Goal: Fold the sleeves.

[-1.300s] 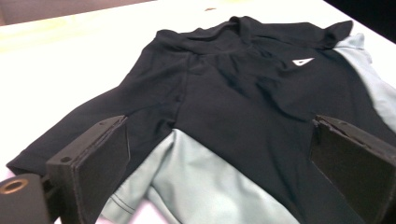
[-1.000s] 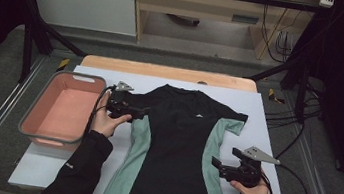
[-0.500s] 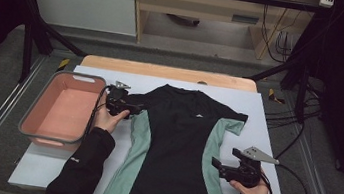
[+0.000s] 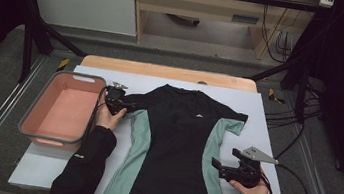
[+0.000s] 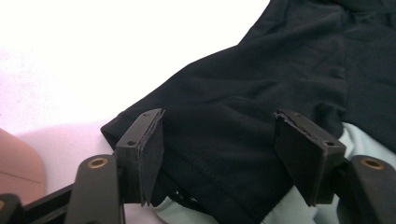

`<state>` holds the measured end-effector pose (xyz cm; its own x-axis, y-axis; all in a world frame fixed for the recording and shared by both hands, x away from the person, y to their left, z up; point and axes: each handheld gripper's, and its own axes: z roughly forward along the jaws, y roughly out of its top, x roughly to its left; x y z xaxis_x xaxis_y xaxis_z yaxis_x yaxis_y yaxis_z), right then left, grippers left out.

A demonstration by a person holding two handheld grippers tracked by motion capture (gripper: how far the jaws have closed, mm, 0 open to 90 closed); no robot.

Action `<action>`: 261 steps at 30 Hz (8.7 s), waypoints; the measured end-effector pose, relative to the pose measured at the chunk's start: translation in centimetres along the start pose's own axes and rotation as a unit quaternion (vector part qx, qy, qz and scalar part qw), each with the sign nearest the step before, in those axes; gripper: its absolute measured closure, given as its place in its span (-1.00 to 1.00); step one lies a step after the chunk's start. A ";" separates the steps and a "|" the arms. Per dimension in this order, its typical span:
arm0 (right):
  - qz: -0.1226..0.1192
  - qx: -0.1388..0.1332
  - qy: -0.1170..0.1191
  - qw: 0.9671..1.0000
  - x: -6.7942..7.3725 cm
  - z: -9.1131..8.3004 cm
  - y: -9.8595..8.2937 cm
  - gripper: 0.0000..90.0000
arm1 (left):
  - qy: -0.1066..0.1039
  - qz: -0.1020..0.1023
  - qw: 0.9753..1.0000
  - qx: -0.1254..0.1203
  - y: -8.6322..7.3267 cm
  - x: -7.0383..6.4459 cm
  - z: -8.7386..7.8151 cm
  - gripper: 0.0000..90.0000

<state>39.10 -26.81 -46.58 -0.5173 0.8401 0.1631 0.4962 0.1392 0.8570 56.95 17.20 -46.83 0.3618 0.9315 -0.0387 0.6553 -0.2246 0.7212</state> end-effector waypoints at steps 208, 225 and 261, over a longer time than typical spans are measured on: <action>-0.010 0.011 -0.005 1.000 -0.1 0.2 -0.1 -0.82 | -0.166 0.123 0.978 0.028 4.7 -12.4 -1.4 0.92; -0.011 0.011 -0.003 1.000 0.0 0.2 -0.2 -0.82 | -0.188 0.133 0.973 0.000 4.5 -11.9 -2.9 0.13; -0.010 0.007 -0.005 1.000 0.0 0.1 -0.1 -0.83 | -0.155 0.116 0.980 -0.044 -1.5 -6.5 -5.9 -0.56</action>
<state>39.15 -26.80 -46.77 -0.5199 0.8427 0.1400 0.4958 0.1643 0.8528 49.65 13.17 -43.60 0.6875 0.7232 -0.0656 0.4764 -0.3811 0.7923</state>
